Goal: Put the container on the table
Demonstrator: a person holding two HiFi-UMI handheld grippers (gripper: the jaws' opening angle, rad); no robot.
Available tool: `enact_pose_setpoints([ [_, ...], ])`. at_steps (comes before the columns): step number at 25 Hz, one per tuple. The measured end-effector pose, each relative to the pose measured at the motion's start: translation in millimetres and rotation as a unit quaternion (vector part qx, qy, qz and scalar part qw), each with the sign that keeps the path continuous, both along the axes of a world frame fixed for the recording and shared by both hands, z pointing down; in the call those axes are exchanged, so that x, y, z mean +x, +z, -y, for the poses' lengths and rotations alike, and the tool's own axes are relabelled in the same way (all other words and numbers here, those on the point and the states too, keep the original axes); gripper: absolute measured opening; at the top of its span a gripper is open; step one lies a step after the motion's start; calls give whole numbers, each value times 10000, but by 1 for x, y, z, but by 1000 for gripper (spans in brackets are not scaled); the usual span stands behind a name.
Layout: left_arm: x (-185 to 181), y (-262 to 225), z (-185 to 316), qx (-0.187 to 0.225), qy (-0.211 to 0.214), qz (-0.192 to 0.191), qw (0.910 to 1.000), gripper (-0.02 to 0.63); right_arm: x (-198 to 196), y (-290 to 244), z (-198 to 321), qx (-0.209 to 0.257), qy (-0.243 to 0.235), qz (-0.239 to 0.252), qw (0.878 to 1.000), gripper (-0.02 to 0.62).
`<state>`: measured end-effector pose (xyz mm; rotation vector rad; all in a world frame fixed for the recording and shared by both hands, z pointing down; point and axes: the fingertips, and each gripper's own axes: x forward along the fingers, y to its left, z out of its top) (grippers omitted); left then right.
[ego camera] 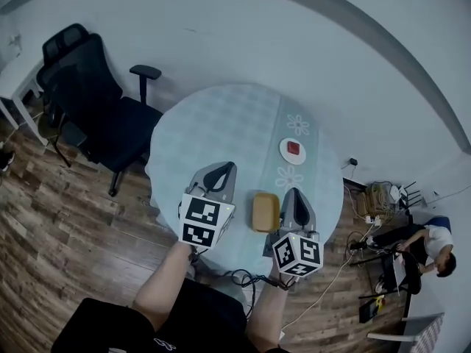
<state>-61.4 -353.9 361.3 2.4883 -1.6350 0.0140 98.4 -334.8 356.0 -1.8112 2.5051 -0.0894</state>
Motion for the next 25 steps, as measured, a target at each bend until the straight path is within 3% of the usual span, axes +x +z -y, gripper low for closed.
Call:
enact_pose_setpoints([
  [25, 28, -21, 32, 246, 624, -205, 9975, 2, -9, -28, 26, 175, -2, -461, 9988, 9],
])
